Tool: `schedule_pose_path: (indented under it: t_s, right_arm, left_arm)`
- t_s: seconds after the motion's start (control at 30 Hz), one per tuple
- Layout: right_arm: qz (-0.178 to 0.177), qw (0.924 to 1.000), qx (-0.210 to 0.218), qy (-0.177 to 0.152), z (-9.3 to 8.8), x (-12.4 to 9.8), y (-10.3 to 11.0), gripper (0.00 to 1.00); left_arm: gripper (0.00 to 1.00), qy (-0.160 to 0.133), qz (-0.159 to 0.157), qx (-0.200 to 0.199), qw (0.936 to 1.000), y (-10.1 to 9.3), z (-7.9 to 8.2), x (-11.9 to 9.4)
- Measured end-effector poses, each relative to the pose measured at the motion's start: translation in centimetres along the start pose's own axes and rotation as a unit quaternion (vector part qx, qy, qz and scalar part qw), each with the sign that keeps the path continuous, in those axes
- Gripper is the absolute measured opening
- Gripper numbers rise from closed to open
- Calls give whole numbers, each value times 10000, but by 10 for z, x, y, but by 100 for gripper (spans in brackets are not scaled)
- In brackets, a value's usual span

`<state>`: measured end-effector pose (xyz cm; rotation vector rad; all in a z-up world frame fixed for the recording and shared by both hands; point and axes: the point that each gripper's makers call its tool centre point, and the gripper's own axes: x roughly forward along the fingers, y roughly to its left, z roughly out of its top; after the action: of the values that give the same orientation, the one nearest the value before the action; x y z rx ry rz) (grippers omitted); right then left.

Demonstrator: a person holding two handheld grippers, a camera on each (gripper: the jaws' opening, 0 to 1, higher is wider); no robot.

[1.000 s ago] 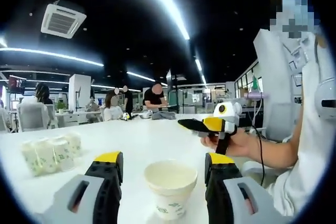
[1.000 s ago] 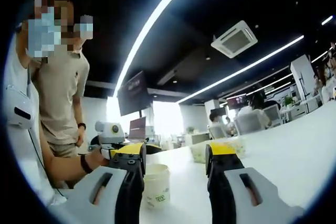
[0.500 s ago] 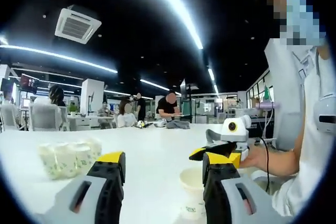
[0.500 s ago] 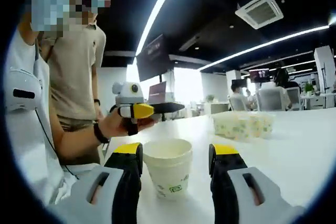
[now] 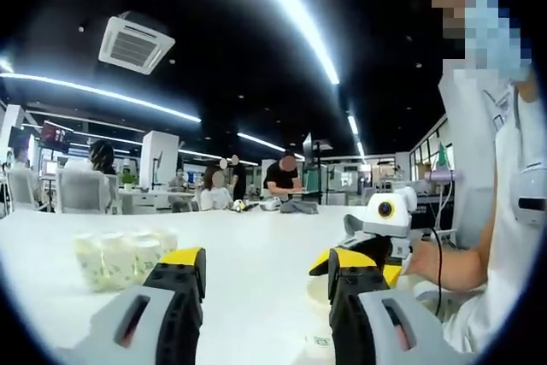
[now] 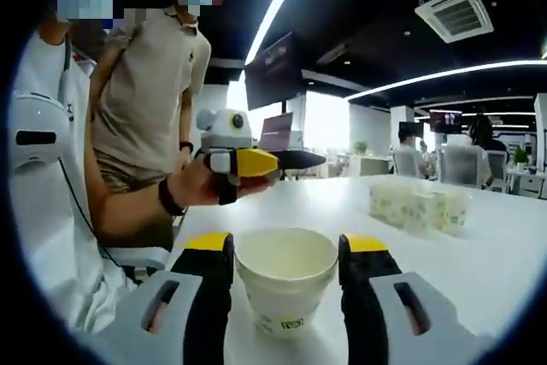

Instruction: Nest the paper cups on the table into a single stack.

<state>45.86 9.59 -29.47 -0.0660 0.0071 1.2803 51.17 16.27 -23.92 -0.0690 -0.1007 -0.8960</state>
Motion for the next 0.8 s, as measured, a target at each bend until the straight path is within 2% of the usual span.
schedule_pose_path:
  t_s: [0.17,0.37,0.57,0.8]
  right_arm:
    - [-16,9996,-125,247,-13,0,-2,52]
    - [20,10000,-46,1,2,0,-6,54]
    - [33,10000,17,24,-6,4,-14,52]
    - [64,9999,-43,69,-5,7,-15,53]
  left_arm:
    - [61,-25,-28,-73,10000,6,-3,7]
    - [61,4,-118,-133,9998,8,-6,16]
    - [61,137,-47,-169,9998,15,-16,17]
    - [61,124,5,-199,9997,18,-16,16]
